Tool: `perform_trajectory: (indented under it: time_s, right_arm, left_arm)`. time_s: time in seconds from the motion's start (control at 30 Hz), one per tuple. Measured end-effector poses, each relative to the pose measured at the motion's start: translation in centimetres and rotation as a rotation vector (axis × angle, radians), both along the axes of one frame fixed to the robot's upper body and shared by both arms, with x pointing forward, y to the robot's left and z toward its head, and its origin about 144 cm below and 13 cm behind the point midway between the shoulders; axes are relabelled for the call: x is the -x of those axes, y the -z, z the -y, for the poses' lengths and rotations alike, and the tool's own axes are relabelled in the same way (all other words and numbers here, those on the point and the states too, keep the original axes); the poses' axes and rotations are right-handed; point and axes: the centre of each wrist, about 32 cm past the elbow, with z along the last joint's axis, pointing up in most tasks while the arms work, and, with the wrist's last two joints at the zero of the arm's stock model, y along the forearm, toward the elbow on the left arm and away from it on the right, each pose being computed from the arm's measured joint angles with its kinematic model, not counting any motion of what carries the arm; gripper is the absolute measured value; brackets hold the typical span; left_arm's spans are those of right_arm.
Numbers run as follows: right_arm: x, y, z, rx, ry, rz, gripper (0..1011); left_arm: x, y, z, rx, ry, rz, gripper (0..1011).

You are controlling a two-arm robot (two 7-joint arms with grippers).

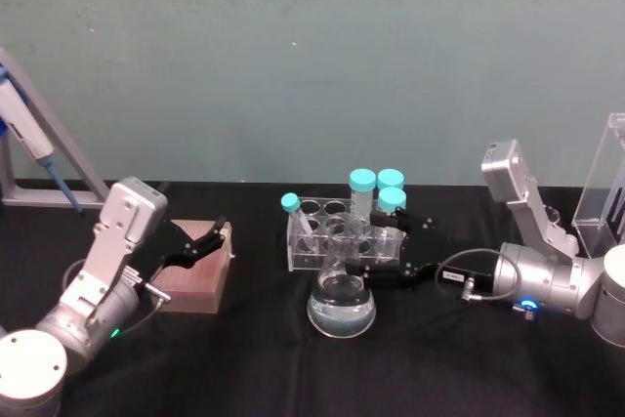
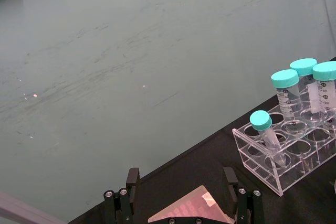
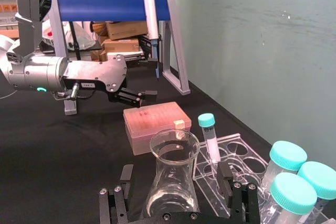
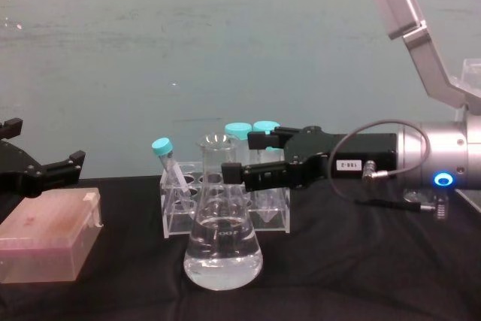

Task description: Place the experimental apparatus aside using one hand.

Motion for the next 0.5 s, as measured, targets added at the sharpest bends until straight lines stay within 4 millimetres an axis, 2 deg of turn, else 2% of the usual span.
perform_trajectory:
  time_s: [0.5]
  right_arm:
    - [-0.76, 0.38, -0.63, 0.006, -0.025, -0.021, 1000]
  left_arm:
    - [0.00, 0.00, 0.00, 0.000, 0.000, 0.000, 1000]
